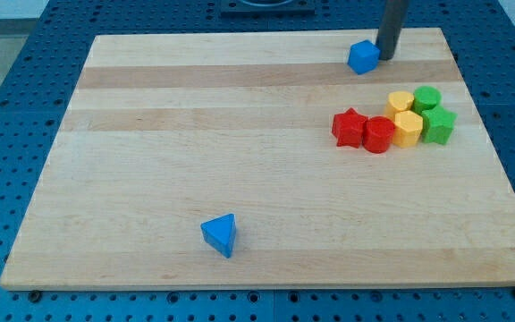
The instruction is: Move blue cube towards center
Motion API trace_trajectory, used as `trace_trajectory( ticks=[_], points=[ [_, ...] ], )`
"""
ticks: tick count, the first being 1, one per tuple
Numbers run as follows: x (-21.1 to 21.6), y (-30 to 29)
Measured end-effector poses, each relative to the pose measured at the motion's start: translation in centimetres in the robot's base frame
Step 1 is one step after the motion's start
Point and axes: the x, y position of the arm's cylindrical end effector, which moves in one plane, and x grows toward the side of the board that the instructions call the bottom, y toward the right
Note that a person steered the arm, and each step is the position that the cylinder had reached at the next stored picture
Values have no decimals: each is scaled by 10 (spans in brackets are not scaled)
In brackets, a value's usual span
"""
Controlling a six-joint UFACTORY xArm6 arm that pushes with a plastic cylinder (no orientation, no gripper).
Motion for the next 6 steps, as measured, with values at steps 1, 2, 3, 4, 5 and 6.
trace_trajectory(
  ticks=[1,2,3,4,5,6],
  points=[
    [0,-32],
    [0,-68],
    [0,-100],
    [9,-113],
    [25,-114],
    [46,-114]
  ],
)
